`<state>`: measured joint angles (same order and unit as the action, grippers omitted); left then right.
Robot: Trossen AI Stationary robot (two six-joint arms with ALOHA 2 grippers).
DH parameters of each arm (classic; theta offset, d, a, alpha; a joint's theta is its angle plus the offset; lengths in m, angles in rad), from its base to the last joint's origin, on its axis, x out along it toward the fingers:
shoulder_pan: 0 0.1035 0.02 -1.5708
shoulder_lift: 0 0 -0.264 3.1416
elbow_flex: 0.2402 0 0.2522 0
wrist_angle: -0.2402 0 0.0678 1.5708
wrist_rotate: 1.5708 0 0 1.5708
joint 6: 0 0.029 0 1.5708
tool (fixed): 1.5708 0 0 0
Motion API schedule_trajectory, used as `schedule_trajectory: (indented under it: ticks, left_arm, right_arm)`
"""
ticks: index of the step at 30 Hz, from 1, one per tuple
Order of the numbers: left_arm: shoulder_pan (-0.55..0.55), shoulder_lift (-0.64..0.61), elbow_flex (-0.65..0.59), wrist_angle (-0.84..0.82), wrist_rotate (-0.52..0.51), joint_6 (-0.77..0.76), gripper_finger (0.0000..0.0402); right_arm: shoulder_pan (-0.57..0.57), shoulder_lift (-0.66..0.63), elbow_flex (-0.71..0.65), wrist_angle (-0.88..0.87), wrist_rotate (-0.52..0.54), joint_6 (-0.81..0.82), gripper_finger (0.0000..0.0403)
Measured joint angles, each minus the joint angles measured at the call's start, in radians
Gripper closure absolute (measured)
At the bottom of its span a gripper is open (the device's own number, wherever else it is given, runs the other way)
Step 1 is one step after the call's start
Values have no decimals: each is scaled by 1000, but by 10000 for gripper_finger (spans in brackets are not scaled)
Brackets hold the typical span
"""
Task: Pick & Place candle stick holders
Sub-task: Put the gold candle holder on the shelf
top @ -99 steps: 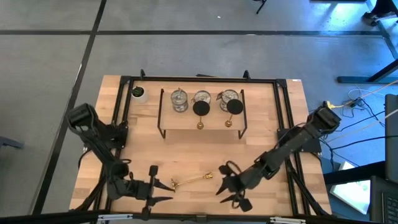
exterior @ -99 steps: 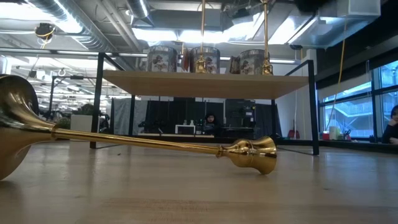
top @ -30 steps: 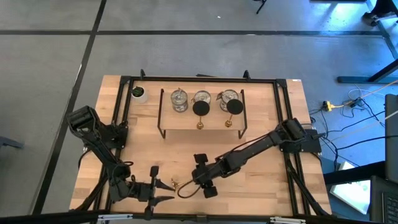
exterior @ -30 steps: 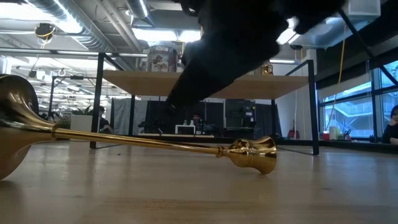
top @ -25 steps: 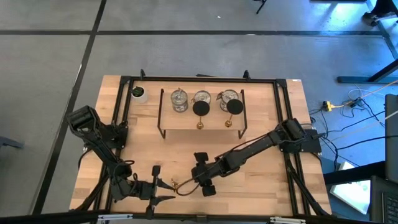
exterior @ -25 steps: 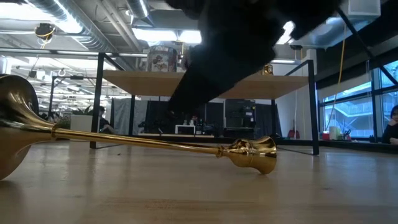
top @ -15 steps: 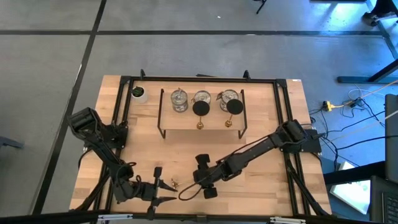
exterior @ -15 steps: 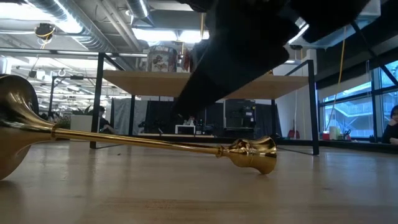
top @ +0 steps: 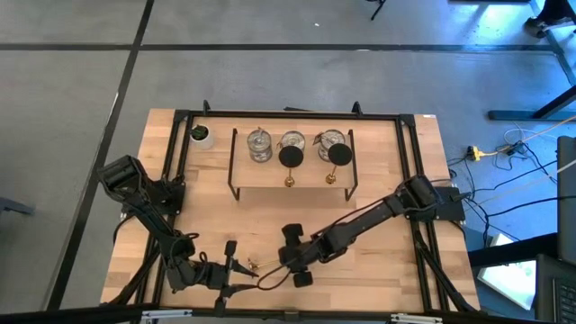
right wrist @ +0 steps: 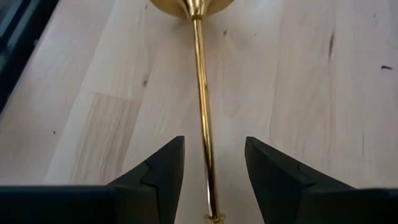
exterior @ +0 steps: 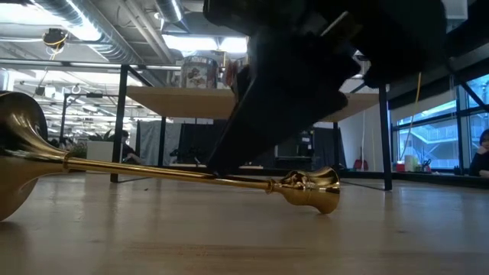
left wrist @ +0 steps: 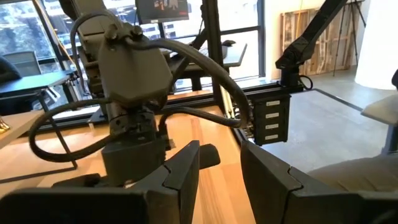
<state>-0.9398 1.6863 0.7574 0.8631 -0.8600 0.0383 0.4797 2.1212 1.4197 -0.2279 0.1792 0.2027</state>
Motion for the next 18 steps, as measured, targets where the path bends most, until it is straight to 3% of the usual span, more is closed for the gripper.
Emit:
schedule_trajectory:
  ticks: [18]
  left_arm:
    - [6, 0, 0, 0, 17, 0, 289]
  right_arm:
    - [-1, 31, 1, 14, -26, 24, 253]
